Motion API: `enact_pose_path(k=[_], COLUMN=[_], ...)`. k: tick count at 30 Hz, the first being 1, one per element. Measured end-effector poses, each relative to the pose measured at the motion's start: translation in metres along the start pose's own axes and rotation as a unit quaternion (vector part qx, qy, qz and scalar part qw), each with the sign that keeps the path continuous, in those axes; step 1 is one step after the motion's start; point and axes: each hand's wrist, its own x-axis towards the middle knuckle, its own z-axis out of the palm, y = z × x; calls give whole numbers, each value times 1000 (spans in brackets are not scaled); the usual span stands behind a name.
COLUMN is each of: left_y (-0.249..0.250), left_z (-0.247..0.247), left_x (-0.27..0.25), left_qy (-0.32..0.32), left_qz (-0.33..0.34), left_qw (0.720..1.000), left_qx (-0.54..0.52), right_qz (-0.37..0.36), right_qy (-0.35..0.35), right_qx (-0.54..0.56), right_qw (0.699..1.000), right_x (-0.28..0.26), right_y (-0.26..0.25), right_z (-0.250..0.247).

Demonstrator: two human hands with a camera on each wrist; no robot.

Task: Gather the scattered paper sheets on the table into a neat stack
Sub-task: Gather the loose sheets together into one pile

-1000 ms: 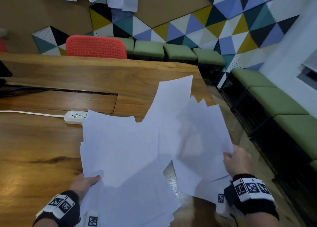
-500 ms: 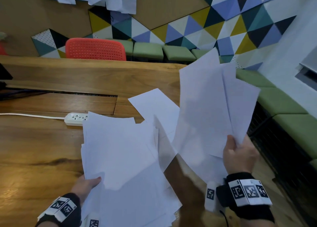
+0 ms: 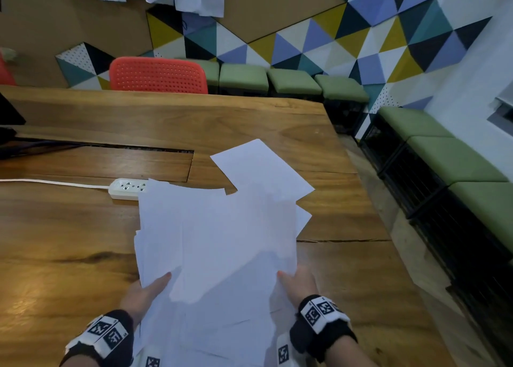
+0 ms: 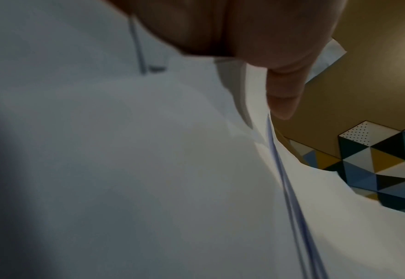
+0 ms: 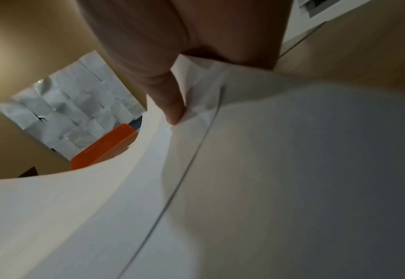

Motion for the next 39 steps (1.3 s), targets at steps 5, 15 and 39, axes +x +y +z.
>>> enact_pose_path(k=[5, 15, 39], left_y=[-1, -8, -5], left_z=[3, -3, -13], left_x=[-4, 1, 7], left_qy=[-3, 4, 61], left_qz=[41, 28, -22], left_qw=[999, 999, 983], left_qx=[11, 34, -173], right_qz=[-24, -74, -176], right_qy=[13, -76, -160], right_qx=[-28, -203, -505], right_qw=[999, 973, 830], right_x=[-1, -1, 78], right_y=[-7, -13, -44], right_z=[17, 45, 13])
